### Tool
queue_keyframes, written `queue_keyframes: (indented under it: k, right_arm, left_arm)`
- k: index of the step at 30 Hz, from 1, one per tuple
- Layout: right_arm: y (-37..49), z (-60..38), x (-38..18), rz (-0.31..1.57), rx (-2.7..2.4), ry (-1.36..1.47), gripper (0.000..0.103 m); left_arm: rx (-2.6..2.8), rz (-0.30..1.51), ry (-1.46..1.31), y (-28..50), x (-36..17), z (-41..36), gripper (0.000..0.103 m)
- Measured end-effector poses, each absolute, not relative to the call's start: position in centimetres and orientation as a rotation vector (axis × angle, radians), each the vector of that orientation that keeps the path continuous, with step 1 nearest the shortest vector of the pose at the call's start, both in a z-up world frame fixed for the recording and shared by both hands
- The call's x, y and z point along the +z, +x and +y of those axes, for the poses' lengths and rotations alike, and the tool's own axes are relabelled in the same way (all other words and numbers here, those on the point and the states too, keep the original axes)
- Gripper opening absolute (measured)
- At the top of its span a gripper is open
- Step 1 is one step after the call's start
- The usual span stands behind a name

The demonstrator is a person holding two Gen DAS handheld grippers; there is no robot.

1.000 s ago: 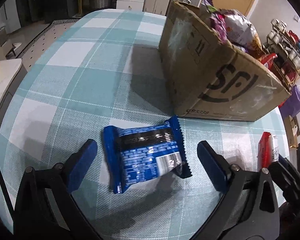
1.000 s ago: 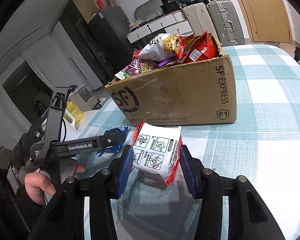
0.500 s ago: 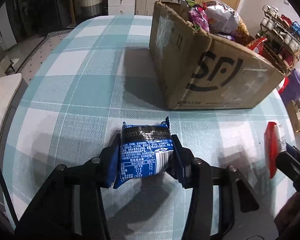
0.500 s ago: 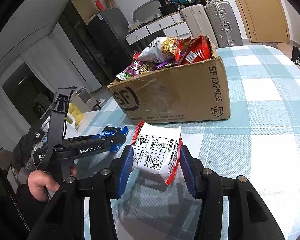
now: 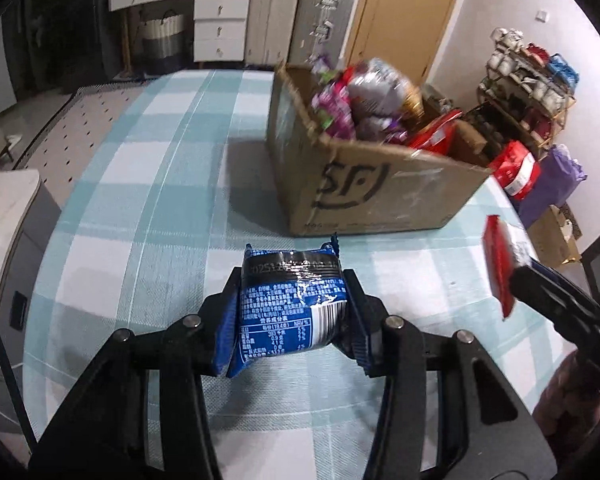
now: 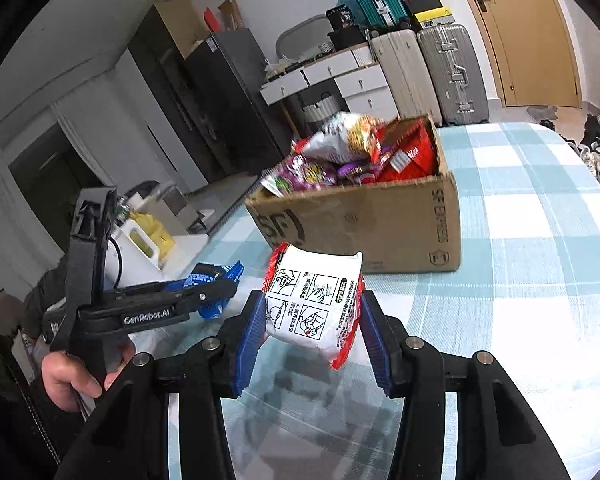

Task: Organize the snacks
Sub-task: 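Carry both packs into the cardboard box and open both grippers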

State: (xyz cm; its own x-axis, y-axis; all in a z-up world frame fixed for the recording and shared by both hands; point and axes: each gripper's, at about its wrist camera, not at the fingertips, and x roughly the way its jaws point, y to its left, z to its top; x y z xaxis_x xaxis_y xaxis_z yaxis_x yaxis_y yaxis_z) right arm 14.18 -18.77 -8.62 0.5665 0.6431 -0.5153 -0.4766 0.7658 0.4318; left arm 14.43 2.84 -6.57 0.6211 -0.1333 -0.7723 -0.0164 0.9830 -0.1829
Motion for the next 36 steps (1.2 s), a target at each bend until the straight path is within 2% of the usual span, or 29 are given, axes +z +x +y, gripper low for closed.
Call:
queue_keyframes:
  k: [17,24,36]
  right_arm:
    - [17.5,-20.3,-1.8,0.589,0.633,0.217,0.047]
    - [19.9,-20.4,0.0,0.557,0.627,0.192,0.047]
    - [25.7,-19.4,0.3,0.574,0.617,0.156,0.047]
  left_arm:
    - [-0.216,0.726,-0.118,19.1,3.8,-1.9,0.044]
    - [-0.228,0.740,-0.107,23.5,4.4,-2.7,0.044]
    - [-0.265,0.774,-0.130,29.2,2.1,-3.2,0.044]
